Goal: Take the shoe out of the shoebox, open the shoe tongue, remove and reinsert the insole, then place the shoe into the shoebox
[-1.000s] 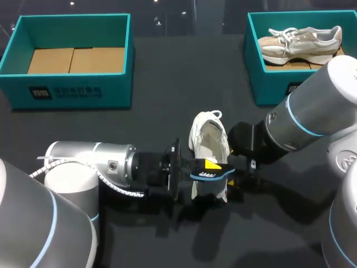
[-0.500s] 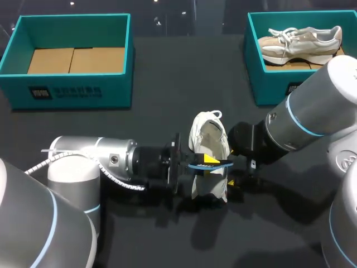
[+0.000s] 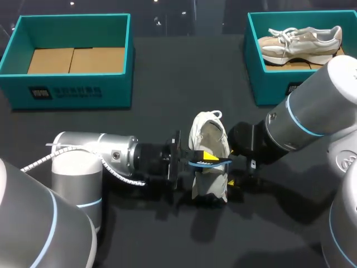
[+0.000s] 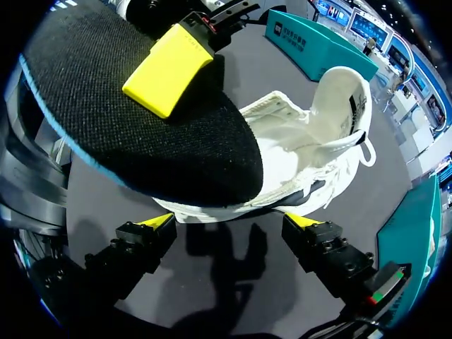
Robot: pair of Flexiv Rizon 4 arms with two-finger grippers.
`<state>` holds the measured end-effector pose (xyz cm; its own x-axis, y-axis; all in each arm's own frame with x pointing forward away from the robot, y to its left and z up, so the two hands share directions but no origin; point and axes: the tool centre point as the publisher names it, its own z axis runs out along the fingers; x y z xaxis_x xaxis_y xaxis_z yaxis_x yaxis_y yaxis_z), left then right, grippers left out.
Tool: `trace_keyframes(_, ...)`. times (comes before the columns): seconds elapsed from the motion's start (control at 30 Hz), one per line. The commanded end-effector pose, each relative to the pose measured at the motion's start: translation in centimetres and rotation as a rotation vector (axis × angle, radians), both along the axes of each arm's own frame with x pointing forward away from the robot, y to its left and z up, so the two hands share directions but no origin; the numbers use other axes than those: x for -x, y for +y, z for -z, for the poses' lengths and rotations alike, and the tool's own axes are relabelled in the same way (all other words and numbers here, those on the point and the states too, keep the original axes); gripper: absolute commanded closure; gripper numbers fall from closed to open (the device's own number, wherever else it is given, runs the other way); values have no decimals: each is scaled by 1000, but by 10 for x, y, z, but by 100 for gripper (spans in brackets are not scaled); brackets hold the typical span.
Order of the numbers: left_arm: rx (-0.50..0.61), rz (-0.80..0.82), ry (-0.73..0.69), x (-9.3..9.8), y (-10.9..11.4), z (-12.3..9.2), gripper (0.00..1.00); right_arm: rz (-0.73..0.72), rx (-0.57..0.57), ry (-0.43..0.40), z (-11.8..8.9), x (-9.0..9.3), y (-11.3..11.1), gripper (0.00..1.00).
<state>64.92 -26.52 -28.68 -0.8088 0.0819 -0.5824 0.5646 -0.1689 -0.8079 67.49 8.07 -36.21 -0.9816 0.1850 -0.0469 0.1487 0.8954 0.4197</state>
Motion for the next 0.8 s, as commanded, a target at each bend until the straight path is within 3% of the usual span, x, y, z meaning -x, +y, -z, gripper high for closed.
trace_keyframes(0.03,-1,-6,-3,-2,0,5,100,2,1,-3,0,2,0,0)
trace_keyframes(0.8,-38,-56,-56,-12,-2,26,100,2,1,-3,0,2,0,0)
